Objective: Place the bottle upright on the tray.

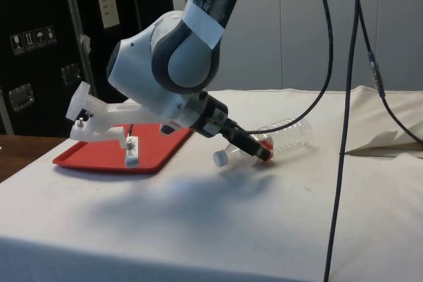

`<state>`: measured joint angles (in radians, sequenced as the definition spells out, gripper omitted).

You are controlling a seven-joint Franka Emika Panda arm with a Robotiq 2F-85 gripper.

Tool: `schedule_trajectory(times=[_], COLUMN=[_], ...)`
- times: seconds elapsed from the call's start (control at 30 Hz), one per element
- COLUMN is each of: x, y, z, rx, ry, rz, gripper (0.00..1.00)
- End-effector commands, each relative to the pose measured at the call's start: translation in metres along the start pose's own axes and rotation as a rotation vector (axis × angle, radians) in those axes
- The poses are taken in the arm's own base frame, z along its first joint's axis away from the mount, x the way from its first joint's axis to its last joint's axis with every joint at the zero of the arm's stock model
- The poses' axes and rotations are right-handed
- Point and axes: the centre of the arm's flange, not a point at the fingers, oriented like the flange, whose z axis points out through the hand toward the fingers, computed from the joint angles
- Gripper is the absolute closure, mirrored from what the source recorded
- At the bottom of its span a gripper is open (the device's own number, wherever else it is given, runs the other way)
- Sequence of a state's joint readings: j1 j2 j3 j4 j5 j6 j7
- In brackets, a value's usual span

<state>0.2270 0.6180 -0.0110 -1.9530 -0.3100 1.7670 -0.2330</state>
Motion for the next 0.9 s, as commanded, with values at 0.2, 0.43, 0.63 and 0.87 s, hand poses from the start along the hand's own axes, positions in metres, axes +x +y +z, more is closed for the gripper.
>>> schedule_trajectory(times=[0.2,0.43,0.63,0.87], x=[-0.0002,-0.0003,-0.0007,-0.0028], y=[0.0,-0.0001,0.0001,-0.0004], z=[0.0002,0.0006,0.0001,-0.0025], rx=[0.0,0.002,0.003,0.002], ry=[-0.002,-0.006,-0.009,-0.014], rz=[0.0,-0.001,0.0,0.001], gripper=[0.0,0.3,0.54,0.67])
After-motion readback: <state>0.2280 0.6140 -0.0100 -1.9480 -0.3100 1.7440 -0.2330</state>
